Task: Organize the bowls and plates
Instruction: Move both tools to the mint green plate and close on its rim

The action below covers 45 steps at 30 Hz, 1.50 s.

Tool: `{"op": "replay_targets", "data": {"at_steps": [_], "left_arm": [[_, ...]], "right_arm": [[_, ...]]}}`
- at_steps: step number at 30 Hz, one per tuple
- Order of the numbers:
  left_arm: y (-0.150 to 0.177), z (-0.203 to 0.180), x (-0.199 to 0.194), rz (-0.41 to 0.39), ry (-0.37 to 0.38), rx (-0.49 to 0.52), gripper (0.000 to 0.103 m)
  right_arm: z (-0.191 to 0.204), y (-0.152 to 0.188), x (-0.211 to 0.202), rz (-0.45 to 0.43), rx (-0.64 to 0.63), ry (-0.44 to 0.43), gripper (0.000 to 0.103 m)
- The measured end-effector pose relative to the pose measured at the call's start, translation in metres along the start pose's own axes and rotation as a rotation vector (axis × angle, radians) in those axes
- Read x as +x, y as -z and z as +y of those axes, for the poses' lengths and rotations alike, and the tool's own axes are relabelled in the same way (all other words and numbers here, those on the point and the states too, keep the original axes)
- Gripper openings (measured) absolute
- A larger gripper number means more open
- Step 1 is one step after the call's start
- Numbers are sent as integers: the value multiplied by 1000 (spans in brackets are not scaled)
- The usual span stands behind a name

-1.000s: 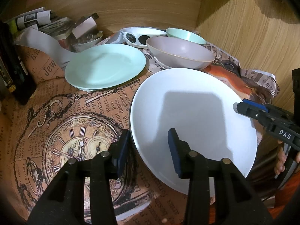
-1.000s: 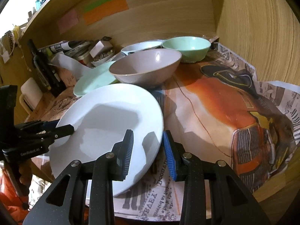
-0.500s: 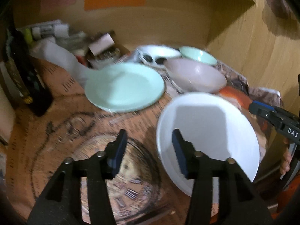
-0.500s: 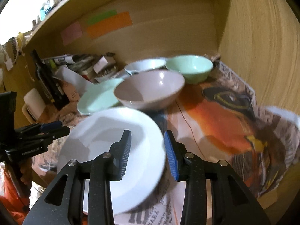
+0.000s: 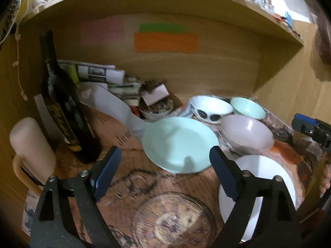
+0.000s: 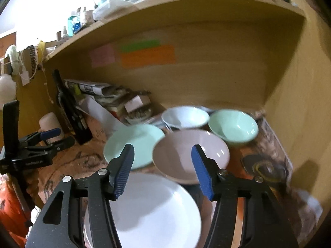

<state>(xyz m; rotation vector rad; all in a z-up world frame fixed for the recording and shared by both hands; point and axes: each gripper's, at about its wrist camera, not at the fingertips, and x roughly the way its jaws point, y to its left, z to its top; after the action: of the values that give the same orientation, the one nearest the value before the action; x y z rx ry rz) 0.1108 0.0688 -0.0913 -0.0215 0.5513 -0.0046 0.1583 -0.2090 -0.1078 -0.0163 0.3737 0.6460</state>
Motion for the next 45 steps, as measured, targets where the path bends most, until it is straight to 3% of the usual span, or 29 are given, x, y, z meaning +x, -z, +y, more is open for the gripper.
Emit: {"op": "replay_targets", "data": {"at_steps": [12,23,27,29,31,33,39,45], "left_arm": [[-15,32,46,68,-51,-30,92],[-11,48,112,218,-3,-42,91],[-6,48,130,275,31,-48,71],[-2,50,138,301,58,-61,67],[2,50,144,321,72,-68,59],[6,50,148,339,89,-69,48],[12,53,157,374,137,-88,32],[14,56,162,399,175,-111,24]], "right_arm": [[13,-38,70,100,-35,-81,55],[7,-41,157,307,-70,-92,55],[3,-39,182,388,-76,-97,54],[1,-37,195,425,-78,-93,54],[-1,-36,205,460,-72,-95,44],[-4,-35,217,503,-65,-92,41],[-4,-33,239,578,-90,-53,36],[-3,-29,255,636,-131,-11,35]]}}
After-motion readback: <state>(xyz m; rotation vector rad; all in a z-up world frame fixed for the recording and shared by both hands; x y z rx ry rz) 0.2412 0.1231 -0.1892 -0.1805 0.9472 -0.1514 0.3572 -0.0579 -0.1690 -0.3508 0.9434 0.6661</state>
